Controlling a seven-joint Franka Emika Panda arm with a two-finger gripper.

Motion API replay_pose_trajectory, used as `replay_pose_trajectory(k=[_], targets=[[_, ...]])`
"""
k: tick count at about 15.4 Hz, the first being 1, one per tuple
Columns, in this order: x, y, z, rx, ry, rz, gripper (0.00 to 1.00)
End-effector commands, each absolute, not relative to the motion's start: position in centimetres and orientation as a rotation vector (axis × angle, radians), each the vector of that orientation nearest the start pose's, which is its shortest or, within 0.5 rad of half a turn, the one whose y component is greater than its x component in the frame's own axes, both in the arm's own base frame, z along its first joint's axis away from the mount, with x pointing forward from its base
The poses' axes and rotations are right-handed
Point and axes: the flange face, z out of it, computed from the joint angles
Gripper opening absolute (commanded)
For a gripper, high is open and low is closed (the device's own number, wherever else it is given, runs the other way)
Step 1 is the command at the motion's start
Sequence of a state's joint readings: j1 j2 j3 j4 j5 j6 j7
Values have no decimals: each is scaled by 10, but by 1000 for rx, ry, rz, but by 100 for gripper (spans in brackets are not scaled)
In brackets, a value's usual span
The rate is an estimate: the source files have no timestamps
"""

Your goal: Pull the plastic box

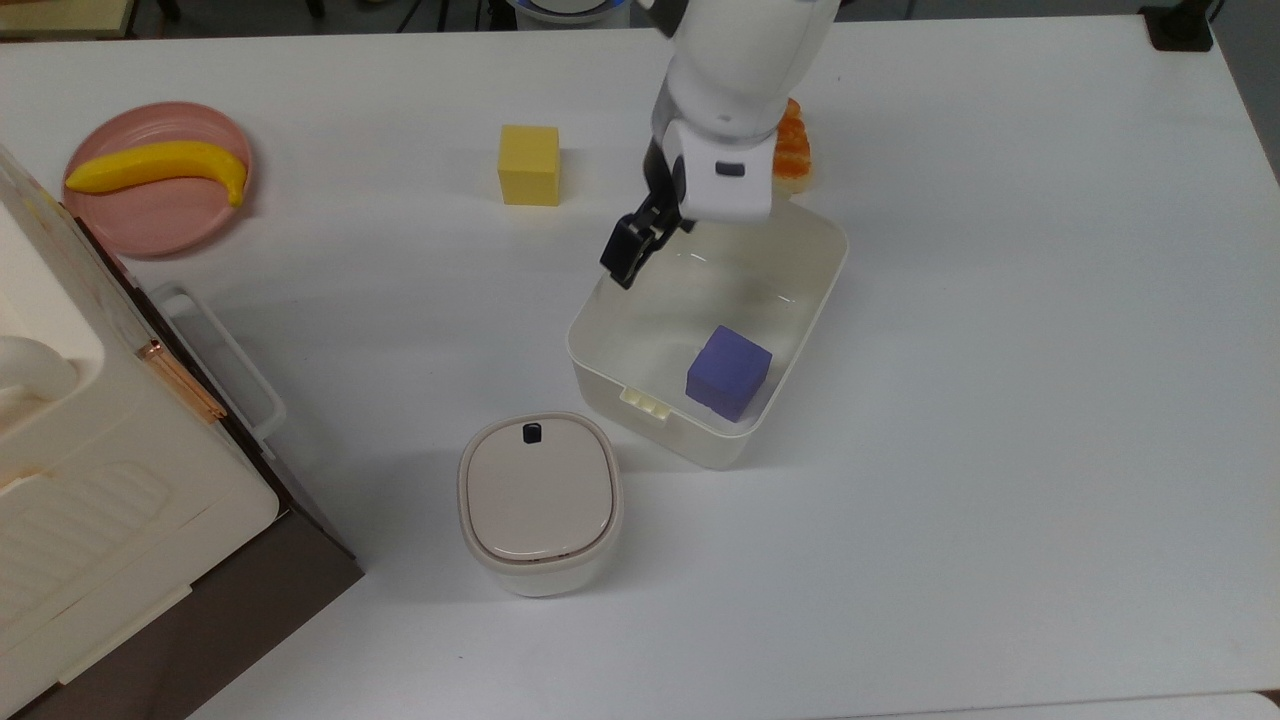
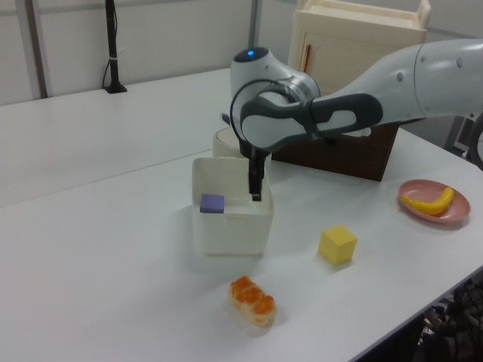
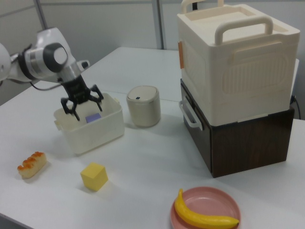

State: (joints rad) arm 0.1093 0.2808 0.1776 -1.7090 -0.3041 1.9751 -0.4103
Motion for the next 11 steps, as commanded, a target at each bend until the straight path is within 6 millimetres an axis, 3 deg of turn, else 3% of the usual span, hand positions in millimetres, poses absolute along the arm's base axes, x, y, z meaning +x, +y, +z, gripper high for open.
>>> replay_pose_trajectory(k=[1, 3, 5, 6, 9, 11], targets=[[615, 175, 477, -3194, -852, -85, 100], [608, 166, 504, -3208, -693, -58, 100], [595, 143, 537, -3237, -603, -48, 100], [584, 122, 561, -3258, -503, -40, 100], [564, 84, 601, -3284, -119, -77, 100], [558, 68, 617, -3277, 157, -132, 100]])
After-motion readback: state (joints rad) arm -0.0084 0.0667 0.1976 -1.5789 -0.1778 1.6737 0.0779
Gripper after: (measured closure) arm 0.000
